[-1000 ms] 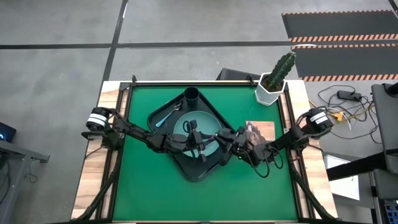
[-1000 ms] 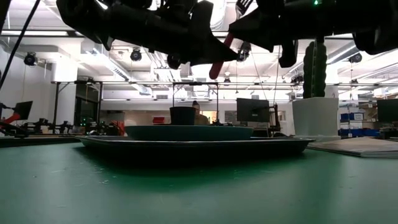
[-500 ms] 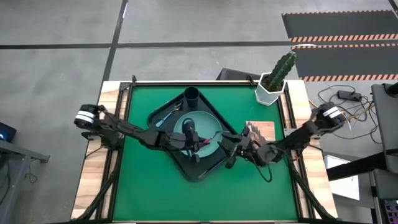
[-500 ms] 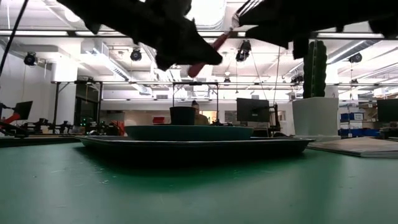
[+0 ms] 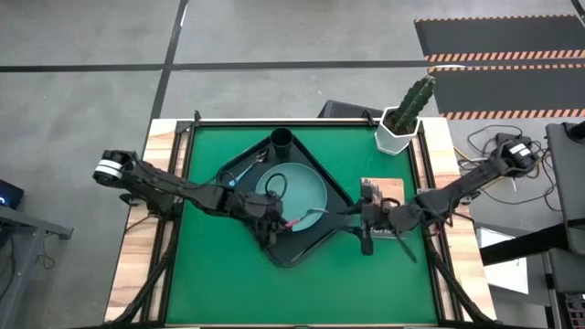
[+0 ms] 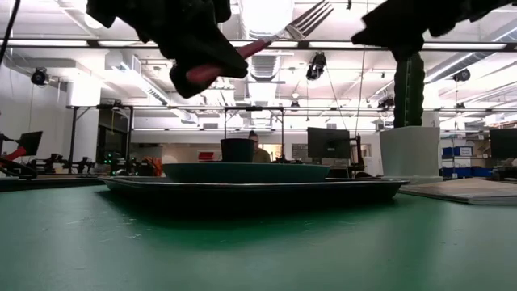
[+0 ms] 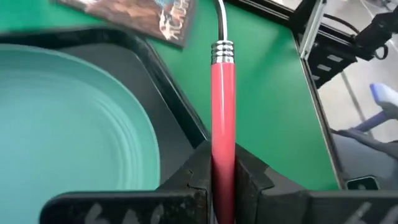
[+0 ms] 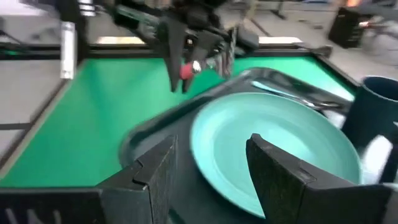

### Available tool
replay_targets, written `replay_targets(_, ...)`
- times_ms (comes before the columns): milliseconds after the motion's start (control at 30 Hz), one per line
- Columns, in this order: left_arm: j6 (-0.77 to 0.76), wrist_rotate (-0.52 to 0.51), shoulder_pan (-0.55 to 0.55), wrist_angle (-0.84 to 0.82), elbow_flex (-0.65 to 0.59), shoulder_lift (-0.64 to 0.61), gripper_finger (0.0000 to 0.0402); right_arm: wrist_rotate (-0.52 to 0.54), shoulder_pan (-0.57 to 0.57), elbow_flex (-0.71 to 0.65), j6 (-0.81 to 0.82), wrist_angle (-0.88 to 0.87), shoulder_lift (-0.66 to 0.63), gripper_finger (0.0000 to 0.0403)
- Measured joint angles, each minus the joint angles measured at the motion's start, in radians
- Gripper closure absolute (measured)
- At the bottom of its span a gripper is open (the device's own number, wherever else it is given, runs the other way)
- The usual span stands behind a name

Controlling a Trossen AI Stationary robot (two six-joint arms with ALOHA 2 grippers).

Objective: Pick and place plate/cup/fork/spoon on tray
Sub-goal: Put the pink fork on the black serving tray to the right of the blue plate

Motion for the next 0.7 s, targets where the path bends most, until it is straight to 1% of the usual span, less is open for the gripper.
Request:
replay_targets(167, -0.083, 0.060, 0.002, -0.006, -0.006, 0.010, 0.0388, -0.083, -0.053, 0.002, 0.000, -0.015, -0.078, 0.0225)
replay_targets(300, -0.170, 0.081, 0.001, -0.004, -0.009, 0.010, 0.0388, -0.158, -0.097, 0.014, 0.023, -0.050, -0.093, 0.0225)
replay_targets(400, -0.208, 0.082, 0.001, -0.005, -0.013, 0.010, 0.0389, -0.202, -0.125, 0.036, 0.023, -0.060, -0.064, 0.0225)
replay_targets(567, -0.215, 0.082, 0.001, -0.006, -0.015, 0.010, 0.0389, -0.213, -0.169, 0.105, 0.012, -0.144, 0.012, 0.0225)
replay_targets(700, -0.215, 0.081, 0.001, -0.013, -0.015, 0.010, 0.0389, -0.281, -0.205, 0.181, 0.005, -0.201, 0.076, 0.0225)
